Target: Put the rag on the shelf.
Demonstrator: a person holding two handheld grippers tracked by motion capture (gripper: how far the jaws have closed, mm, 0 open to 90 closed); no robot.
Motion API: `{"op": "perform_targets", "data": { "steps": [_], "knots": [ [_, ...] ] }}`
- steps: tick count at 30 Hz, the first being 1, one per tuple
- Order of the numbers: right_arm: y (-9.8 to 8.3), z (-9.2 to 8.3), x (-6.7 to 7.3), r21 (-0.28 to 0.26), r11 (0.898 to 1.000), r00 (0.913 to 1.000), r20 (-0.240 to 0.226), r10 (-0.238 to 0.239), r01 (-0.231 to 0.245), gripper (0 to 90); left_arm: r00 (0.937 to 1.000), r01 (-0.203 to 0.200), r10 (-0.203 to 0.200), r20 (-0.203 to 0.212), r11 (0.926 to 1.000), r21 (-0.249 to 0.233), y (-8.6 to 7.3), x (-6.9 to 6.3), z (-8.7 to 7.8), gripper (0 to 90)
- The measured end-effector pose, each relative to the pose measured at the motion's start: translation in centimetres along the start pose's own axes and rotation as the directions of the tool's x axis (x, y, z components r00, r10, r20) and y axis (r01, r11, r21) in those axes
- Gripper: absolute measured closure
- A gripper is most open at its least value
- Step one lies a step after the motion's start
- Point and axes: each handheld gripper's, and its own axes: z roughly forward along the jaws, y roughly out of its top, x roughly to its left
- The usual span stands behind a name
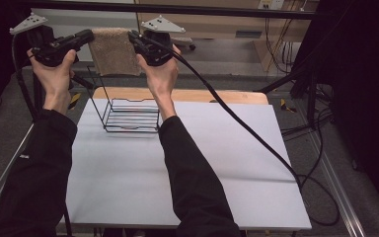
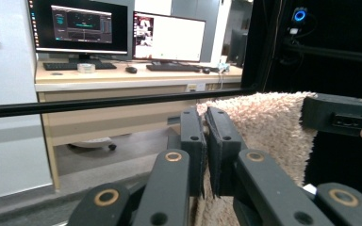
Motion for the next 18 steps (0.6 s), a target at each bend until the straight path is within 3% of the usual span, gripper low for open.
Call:
{"op": "perform_targets", "data": {
  "steps": [4,11,18],
  "knots": [
    [-0.3,0.4,-0.3,0.016,1.000,0.9999,0.001,-0.011,0.011,85.9,0.9999,0.013,-0.013,0.004,0.9999,0.002,-0.3,0.5,0.5,85.8],
    [-0.8,1.1,-0.9,0.038,0.999,0.9994,0.009,-0.033,0.032,85.9,1.0000,-0.004,0.004,0.000,0.9999,0.015,-1.1,1.0,1.4,85.8],
    [-2.1,1.1,-0.9,0.076,0.997,0.9998,0.003,-0.020,0.020,85.9,0.9999,-0.015,0.015,0.006,0.9989,0.044,-2.7,0.9,1.3,85.7]
  ]
}}
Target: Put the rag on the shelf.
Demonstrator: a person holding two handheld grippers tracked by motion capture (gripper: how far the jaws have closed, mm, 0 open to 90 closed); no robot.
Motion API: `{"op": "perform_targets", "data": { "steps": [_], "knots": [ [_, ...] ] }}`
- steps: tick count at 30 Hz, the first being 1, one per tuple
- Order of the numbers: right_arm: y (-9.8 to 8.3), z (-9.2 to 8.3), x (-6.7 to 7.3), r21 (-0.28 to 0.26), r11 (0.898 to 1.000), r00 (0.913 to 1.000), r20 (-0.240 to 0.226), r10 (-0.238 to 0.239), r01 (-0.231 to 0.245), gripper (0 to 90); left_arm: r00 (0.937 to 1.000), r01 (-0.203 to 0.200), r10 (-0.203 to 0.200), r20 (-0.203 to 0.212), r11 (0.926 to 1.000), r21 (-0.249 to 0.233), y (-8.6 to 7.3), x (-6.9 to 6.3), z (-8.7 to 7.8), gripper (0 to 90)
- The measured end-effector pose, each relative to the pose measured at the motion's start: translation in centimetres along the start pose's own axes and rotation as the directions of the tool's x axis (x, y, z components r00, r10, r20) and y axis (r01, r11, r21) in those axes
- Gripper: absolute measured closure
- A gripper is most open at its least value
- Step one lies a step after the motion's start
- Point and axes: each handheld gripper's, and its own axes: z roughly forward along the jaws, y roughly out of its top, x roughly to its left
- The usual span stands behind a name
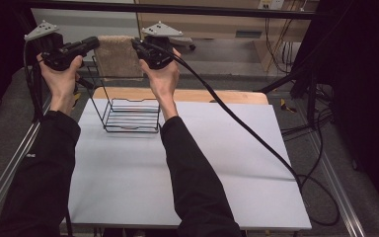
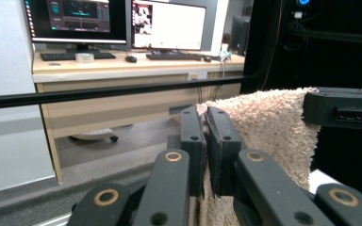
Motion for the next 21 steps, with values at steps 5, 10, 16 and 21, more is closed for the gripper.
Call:
{"op": "perform_targets", "data": {
  "steps": [5,10,16,21],
  "knots": [
    [-1.4,-0.2,0.2,0.009,1.000,0.9998,-0.018,0.002,-0.002,85.9,0.9999,-0.008,0.007,0.008,0.9998,0.020,-1.2,-0.1,-0.4,85.8],
    [-2.3,-0.2,0.4,0.018,1.000,0.9994,-0.029,0.021,-0.021,85.9,0.9998,-0.007,0.007,0.017,0.9995,0.031,-2.0,-0.1,-0.9,85.8],
    [-3.2,-0.3,0.8,0.030,0.999,0.9990,-0.044,0.012,-0.011,85.8,0.9997,-0.013,0.013,0.023,0.9995,0.030,-2.9,-0.1,-1.7,85.7],
    [-3.4,-0.3,1.3,0.032,0.999,0.9985,-0.054,0.007,-0.006,85.7,0.9993,-0.024,0.023,0.027,0.9993,0.030,-3.2,-0.2,-2.5,85.8]
  ]
}}
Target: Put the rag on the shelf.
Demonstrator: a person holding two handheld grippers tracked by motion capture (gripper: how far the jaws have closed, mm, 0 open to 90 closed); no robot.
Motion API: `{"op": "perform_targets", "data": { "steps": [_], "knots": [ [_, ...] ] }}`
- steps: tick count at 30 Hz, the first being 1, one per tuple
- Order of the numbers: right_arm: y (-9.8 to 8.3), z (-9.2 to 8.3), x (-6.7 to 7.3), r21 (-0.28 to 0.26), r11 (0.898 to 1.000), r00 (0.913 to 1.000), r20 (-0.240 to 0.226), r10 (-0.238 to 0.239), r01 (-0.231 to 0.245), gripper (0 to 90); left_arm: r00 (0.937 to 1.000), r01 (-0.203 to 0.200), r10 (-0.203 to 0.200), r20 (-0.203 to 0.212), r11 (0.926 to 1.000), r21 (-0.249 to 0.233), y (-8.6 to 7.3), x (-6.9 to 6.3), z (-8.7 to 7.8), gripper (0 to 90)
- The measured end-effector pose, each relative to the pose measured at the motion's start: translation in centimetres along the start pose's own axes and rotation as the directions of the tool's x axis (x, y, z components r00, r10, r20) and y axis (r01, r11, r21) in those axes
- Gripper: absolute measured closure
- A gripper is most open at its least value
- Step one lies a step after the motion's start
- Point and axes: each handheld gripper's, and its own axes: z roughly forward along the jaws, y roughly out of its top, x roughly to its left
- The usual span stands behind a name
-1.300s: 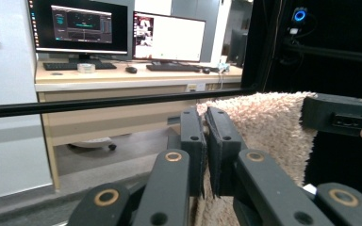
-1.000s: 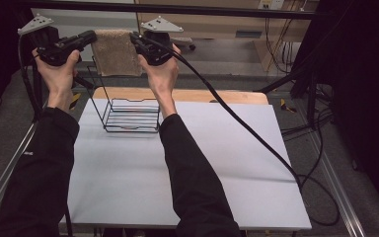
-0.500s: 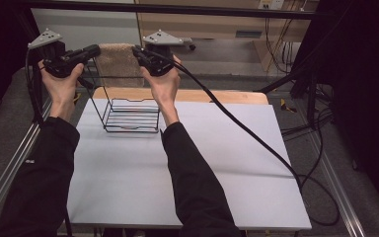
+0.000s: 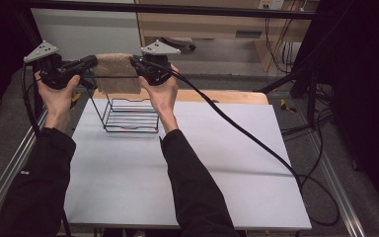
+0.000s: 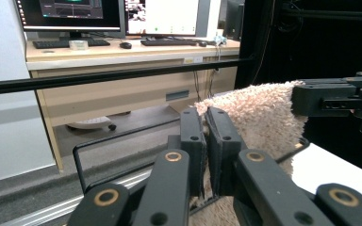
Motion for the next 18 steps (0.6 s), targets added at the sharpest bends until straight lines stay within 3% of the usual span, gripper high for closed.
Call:
{"op": "perform_targets", "data": {
  "steps": [18],
  "knots": [
    [-0.6,-1.2,1.4,0.060,0.998,0.9989,-0.038,-0.029,0.031,85.2,0.9999,0.000,-0.001,0.014,0.9995,0.033,-1.6,-0.6,-1.6,84.7]
  ]
}}
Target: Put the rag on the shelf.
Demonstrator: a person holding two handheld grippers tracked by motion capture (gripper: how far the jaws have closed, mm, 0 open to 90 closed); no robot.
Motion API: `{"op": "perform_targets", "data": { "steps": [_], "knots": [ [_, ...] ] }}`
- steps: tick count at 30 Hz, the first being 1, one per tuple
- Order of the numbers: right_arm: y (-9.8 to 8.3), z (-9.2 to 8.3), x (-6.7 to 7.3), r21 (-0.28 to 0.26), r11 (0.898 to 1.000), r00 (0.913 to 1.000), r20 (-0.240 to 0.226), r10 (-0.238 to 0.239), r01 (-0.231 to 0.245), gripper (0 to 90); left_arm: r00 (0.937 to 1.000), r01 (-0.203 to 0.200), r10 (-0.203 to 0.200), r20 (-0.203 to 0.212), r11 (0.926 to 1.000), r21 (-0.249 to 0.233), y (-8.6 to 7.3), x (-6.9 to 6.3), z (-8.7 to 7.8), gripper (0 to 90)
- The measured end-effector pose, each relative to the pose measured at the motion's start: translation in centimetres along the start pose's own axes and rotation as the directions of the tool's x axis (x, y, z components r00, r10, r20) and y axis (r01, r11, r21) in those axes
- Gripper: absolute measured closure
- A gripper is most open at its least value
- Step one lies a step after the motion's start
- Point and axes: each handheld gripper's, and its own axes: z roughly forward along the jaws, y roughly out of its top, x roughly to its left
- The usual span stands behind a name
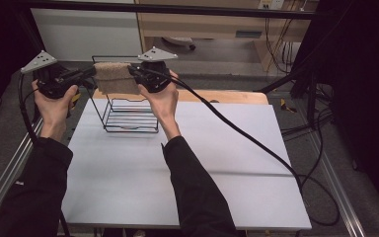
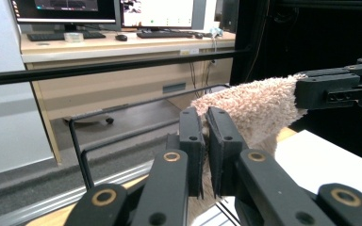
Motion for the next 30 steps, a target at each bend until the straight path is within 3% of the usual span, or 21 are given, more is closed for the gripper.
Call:
{"op": "perform_targets", "data": {
  "steps": [18,25,30],
  "knots": [
    [-2.0,-0.2,0.3,0.053,0.999,0.9984,-0.055,-0.012,0.015,84.7,0.9999,0.010,-0.011,0.013,0.9987,0.049,-1.8,-0.4,-0.7,80.9],
    [-2.1,-0.2,0.3,0.062,0.998,0.9980,-0.060,-0.021,0.025,84.7,0.9989,0.048,-0.048,0.000,0.9986,0.022,-0.8,-0.1,-1.5,74.5],
    [-2.3,-0.2,0.3,0.068,0.997,0.9978,-0.060,-0.028,0.032,84.6,0.9971,0.076,-0.076,-0.004,0.9971,0.008,0.5,0.0,-1.3,76.3]
  ]
}}
